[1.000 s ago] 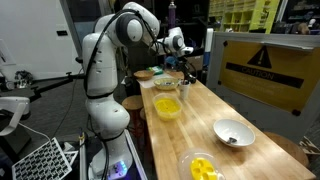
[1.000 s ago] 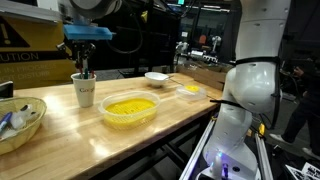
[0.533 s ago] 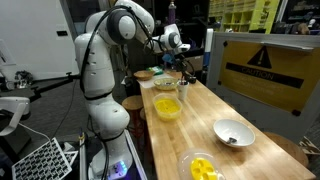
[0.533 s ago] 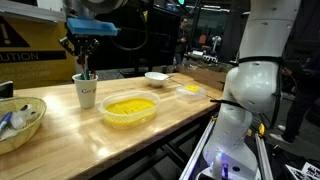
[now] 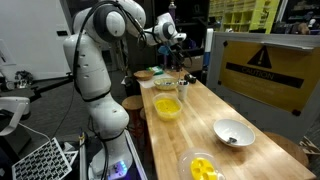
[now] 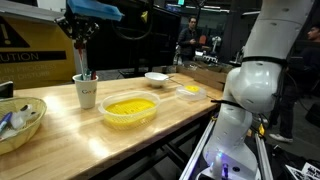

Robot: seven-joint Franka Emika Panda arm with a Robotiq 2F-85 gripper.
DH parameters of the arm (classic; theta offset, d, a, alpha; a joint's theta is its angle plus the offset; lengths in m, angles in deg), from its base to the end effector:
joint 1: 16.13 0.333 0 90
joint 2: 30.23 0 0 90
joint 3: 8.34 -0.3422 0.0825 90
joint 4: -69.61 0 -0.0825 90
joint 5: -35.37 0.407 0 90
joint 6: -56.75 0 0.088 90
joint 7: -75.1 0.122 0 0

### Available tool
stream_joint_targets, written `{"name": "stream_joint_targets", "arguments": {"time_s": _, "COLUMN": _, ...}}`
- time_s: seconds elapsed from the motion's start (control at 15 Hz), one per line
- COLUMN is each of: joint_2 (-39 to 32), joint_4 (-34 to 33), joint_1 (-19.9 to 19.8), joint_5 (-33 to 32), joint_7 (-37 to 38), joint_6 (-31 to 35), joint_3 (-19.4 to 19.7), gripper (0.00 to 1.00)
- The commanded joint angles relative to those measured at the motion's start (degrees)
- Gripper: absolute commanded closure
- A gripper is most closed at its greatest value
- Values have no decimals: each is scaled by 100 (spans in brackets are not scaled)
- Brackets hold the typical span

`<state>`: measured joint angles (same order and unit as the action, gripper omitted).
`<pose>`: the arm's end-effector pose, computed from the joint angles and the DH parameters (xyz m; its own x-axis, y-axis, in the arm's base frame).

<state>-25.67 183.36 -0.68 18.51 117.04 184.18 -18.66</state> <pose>0.5349 0.2471 0.5376 0.9068 -0.1210 0.4038 -0.1425 -0.9895 0.0236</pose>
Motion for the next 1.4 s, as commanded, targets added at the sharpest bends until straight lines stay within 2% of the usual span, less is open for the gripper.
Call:
{"name": "stream_joint_targets", "arguments": {"time_s": 0.0, "joint_2": 379, "joint_4": 60, "joint_1": -195, "joint_5": 112, "joint_7": 1, "joint_6": 17, "joint_3": -163, "gripper": 97}}
{"name": "stream_joint_targets", "arguments": {"time_s": 0.53, "joint_2": 787, "joint_4": 171, "joint_1": -564, "joint_5": 783, "joint_7": -123, "joint_6": 350, "joint_3": -73, "gripper": 97}}
{"name": "stream_joint_targets", "arguments": {"time_s": 0.93, "joint_2": 759, "joint_4": 298, "joint_1": -830, "joint_5": 1258, "joint_7": -261, "joint_6": 684, "joint_3": 36, "gripper": 97}}
{"name": "stream_joint_targets", "arguments": {"time_s": 1.33, "joint_2": 887, "joint_4": 702, "joint_1": -1071, "joint_5": 1252, "joint_7": 153, "joint_6": 956, "joint_3": 40, "gripper": 97}}
